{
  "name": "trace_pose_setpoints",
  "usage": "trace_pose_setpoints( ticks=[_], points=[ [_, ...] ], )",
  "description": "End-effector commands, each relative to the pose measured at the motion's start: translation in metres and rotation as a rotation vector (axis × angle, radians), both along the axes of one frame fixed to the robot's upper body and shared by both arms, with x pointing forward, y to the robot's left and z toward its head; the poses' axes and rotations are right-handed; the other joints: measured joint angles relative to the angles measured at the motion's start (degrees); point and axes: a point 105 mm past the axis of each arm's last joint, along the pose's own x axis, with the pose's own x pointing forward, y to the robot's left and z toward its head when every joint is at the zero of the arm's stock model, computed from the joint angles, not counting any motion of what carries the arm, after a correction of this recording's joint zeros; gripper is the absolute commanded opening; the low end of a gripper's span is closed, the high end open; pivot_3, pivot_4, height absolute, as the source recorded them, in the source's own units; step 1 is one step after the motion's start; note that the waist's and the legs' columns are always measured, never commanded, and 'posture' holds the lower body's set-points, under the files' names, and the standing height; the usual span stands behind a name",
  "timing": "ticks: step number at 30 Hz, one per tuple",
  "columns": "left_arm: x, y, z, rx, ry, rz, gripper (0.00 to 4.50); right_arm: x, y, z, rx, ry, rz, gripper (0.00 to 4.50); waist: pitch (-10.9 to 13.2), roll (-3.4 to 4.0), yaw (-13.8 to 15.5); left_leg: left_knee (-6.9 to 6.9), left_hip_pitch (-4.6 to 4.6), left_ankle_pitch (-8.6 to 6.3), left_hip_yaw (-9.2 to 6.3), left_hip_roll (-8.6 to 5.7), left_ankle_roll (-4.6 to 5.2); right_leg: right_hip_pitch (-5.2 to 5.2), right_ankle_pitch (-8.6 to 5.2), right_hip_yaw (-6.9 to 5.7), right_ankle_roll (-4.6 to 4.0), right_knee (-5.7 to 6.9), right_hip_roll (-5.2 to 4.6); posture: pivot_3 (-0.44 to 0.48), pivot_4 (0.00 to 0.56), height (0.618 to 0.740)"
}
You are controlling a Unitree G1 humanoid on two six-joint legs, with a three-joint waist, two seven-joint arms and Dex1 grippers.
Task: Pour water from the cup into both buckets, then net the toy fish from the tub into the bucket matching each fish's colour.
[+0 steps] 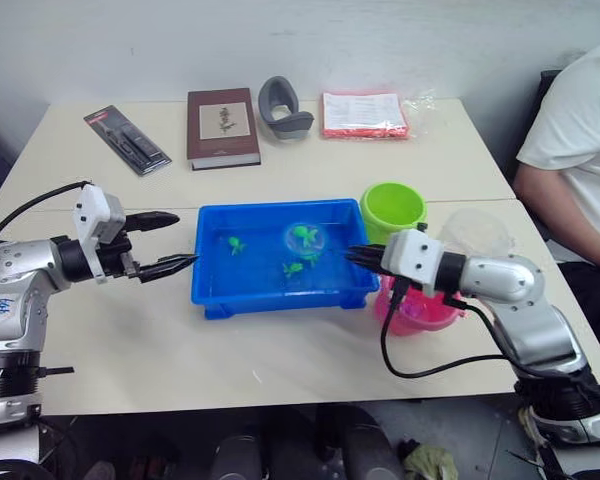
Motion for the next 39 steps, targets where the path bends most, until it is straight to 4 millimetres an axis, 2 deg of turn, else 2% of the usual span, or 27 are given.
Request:
trace_pose_setpoints(
  ticks=[1, 5, 9, 16, 18, 21, 25, 30, 34, 37, 39],
  points=[
    [0.003, -0.013, 0.014, -0.013, -0.054, -0.036, 4.46, -0.007, -0.013, 0.027, 0.057, -0.121, -0.024, 0.00, 0.00, 0.00, 0.01, 0.00, -0.01, 0.01, 0.00, 0.01, -0.01, 0.00, 0.00, 0.00, 0.00, 0.00, 0.01, 0.000, 0.150, 0.740],
    [0.006, -0.020, 0.014, -0.026, -0.060, -0.054, 4.46, -0.007, -0.037, 0.037, 0.052, -0.186, -0.085, 0.00, 0.00, 0.00, -0.04, 0.00, 0.01, 0.01, 0.04, 0.01, -0.01, 0.00, 0.00, 0.04, 0.00, 0.00, 0.02, 0.000, 0.150, 0.740],
    [0.010, -0.028, 0.012, -0.034, -0.061, -0.074, 4.46, 0.000, -0.070, 0.049, -0.009, -0.258, -0.162, 0.00, 0.00, 0.00, 0.11, 0.01, 0.02, 0.01, 0.04, -0.01, 0.00, 0.02, 0.00, 0.05, 0.00, 0.00, 0.01, 0.000, 0.150, 0.740],
    [0.013, -0.038, 0.014, -0.066, -0.073, -0.107, 4.46, 0.018, -0.120, 0.047, -0.197, -0.363, -0.269, 0.00, 0.00, 0.00, 0.10, 0.01, 0.05, 0.04, 0.10, -0.01, 0.03, 0.03, 0.01, 0.08, 0.01, 0.00, 0.01, 0.000, 0.150, 0.740],
    [0.014, -0.042, 0.014, -0.074, -0.076, -0.117, 4.46, 0.022, -0.129, 0.045, -0.254, -0.405, -0.282, 0.00, 0.00, 0.00, 0.07, 0.01, 0.06, 0.05, 0.12, -0.02, 0.02, 0.02, 0.01, 0.11, 0.02, 0.00, 0.00, 0.000, 0.150, 0.740],
    [0.013, -0.052, 0.012, -0.093, -0.077, -0.136, 4.46, 0.029, -0.135, 0.042, -0.439, -0.540, -0.272, 0.00, -0.01, 0.03, -0.16, 0.01, 0.09, 0.06, 0.17, -0.01, 0.00, 0.02, 0.01, 0.18, 0.02, 0.00, 0.01, 0.000, 0.150, 0.740],
    [0.012, -0.055, 0.009, -0.099, -0.081, -0.131, 4.46, 0.036, -0.134, 0.051, -0.527, -0.700, -0.244, 0.00, 0.00, 0.03, -0.27, 0.00, 0.19, 0.11, 0.27, 0.00, -0.10, 0.00, 0.01, 0.34, 0.01, -0.03, 0.02, 0.000, 0.150, 0.740],
    [0.012, -0.057, 0.009, -0.103, -0.080, -0.133, 4.46, 0.043, -0.128, 0.048, -0.615, -0.746, -0.175, 0.00, 0.00, 0.03, -0.24, -0.06, 0.44, 0.18, 0.41, 0.03, -0.24, 0.05, 0.00, 0.55, -0.01, 0.03, 0.09, 0.000, 0.150, 0.740],
    [0.014, -0.058, 0.010, -0.102, -0.089, -0.137, 4.46, 0.048, -0.128, 0.036, -0.705, -0.736, -0.119, 0.00, 0.00, 0.03, -0.25, -0.07, 0.51, 0.19, 0.46, 0.03, -0.24, 0.10, -0.01, 0.64, -0.01, 0.04, 0.10, 0.000, 0.150, 0.740],
    [0.015, -0.060, 0.011, -0.106, -0.093, -0.139, 4.46, 0.049, -0.123, 0.044, -0.745, -0.836, -0.077, 0.00, 0.00, 0.04, -0.24, -0.07, 0.51, 0.19, 0.48, 0.03, -0.24, 0.09, -0.01, 0.67, -0.01, 0.06, 0.10, 0.000, 0.150, 0.740],
    [0.016, -0.061, 0.011, -0.109, -0.093, -0.142, 4.46, 0.052, -0.125, 0.043, -0.765, -0.843, -0.066, 0.00, 0.01, 0.06, -0.26, -0.07, 0.51, 0.19, 0.50, 0.02, -0.24, 0.07, -0.01, 0.70, -0.01, 0.07, 0.10, 0.000, 0.150, 0.740]
  ],
)
